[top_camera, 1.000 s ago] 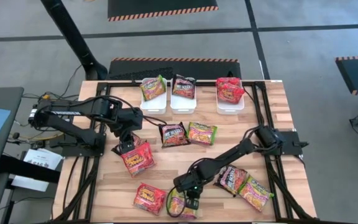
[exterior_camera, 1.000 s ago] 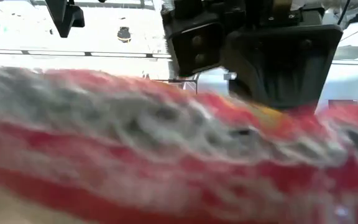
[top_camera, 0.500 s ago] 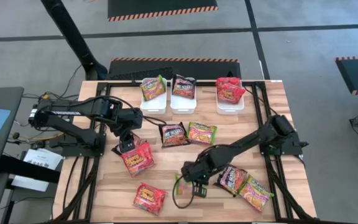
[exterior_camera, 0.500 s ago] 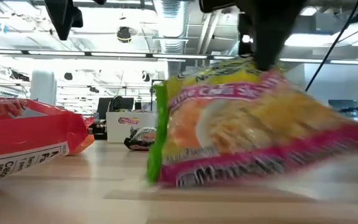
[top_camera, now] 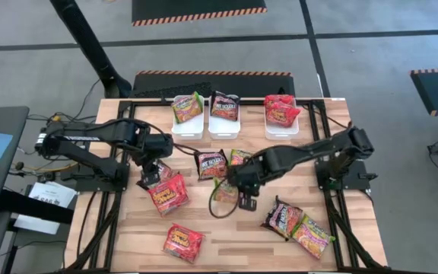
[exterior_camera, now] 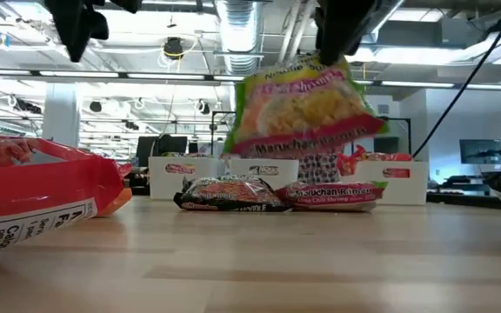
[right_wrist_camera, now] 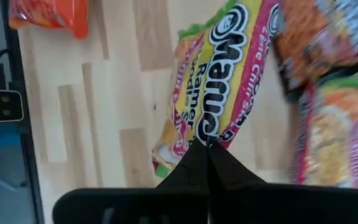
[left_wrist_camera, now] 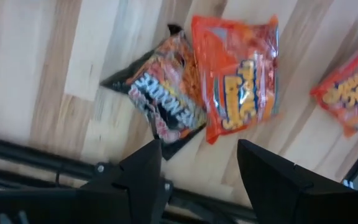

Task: Sort Maruchan noodles
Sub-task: Put the green noodle pack into the left white bin

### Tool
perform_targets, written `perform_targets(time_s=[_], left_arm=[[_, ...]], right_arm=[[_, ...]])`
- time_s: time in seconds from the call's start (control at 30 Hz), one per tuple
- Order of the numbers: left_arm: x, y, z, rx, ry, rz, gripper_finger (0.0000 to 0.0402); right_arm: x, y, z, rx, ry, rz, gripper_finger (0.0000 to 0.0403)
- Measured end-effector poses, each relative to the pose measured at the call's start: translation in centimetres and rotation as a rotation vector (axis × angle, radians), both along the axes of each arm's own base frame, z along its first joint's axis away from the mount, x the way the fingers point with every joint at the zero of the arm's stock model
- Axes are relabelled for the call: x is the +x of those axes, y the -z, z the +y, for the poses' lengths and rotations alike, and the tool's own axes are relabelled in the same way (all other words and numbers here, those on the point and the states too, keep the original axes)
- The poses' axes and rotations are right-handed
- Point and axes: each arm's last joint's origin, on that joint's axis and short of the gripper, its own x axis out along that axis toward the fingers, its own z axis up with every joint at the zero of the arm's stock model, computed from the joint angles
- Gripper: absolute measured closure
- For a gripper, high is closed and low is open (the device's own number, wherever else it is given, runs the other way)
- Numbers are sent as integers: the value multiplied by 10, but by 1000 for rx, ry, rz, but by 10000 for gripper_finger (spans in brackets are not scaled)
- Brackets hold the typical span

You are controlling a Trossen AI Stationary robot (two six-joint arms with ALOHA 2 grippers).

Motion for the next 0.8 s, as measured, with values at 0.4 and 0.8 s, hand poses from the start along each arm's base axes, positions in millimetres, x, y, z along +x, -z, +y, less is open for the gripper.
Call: perform_targets(time_s=[0.4,0.8], left_arm=[[40,-15,15,-36,17,-429,199],[63,-30,29,-20,59,-700,199]], right_arm=[[-9,-27,-47,-88,-88,-107,401],[-29,-63,-75,-227,-190,-266,400]])
